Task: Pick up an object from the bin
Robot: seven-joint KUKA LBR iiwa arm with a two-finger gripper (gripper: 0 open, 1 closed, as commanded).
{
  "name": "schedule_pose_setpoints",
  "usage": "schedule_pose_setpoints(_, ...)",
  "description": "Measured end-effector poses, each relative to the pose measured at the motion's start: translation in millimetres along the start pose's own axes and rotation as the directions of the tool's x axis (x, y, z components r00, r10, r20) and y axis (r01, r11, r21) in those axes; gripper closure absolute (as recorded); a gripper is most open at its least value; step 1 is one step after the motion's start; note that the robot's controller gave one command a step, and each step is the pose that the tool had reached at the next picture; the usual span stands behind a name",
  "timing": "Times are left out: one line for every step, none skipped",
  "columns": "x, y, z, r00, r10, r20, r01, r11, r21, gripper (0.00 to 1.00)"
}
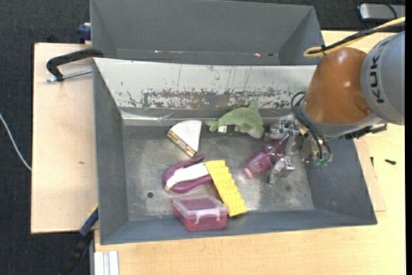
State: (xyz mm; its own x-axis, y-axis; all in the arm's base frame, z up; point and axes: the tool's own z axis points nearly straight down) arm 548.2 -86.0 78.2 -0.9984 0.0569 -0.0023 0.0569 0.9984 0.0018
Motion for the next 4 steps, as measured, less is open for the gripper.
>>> schedule_pose_setpoints(9.4, 11, 5, 0.996, 0.085, 0.001, -0.085, 0.996, -0.002, 1.00)
schedule_pose_setpoints(9.3, 11, 5, 0.996, 0.085, 0.001, -0.085, 0.996, -0.002, 1.00)
schedule_pose_setpoints(-14.5, 31, -121, 0.993, 0.121, 0.002, -0.121, 0.993, 0.001, 1.00)
schedule_pose_setpoints(-14.3, 31, -120, 0.993, 0.121, 0.002, -0.121, 0.993, 0.001, 1.00)
